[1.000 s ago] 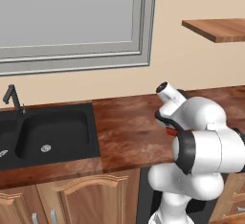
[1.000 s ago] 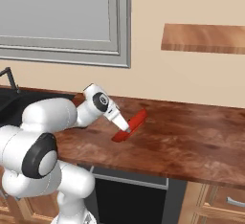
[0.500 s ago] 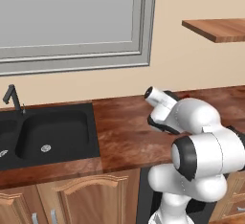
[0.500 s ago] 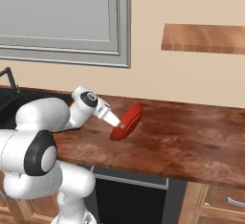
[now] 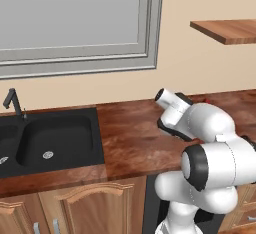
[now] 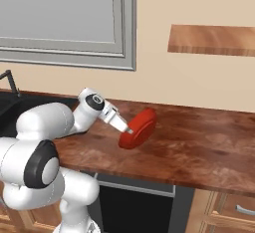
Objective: Dump the onion and cucumber from the bowl so the bowl can be washed. Place the bowl in the sink after clearing the leftovers.
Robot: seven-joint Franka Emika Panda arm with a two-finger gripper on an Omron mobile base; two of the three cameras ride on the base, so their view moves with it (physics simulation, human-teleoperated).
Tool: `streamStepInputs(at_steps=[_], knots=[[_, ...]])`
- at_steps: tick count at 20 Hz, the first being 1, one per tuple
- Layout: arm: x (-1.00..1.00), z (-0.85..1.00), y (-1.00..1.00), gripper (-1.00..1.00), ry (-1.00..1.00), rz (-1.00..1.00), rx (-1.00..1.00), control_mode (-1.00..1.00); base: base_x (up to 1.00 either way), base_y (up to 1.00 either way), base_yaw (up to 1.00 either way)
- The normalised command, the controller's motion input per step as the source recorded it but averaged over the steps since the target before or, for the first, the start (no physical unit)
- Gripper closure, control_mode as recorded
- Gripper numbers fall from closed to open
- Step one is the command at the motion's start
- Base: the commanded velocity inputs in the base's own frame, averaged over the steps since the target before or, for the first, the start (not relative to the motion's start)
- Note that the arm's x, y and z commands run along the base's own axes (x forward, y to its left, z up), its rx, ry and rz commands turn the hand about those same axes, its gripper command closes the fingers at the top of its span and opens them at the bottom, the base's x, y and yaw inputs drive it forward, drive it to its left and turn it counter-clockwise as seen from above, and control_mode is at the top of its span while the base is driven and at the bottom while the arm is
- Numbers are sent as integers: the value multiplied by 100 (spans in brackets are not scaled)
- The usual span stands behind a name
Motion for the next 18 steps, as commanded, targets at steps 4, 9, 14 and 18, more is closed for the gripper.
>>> streamStepInputs(at_steps=[4,9,14,18], knots=[[-41,-1,-18,100,1,-4,-8,-100,0,0,0],[-36,-4,-3,100,2,-6,-18,-100,0,0,0],[-20,1,0,100,0,-3,-11,-100,0,0,0],[-13,18,0,100,0,-6,-13,-100,0,0,0]])
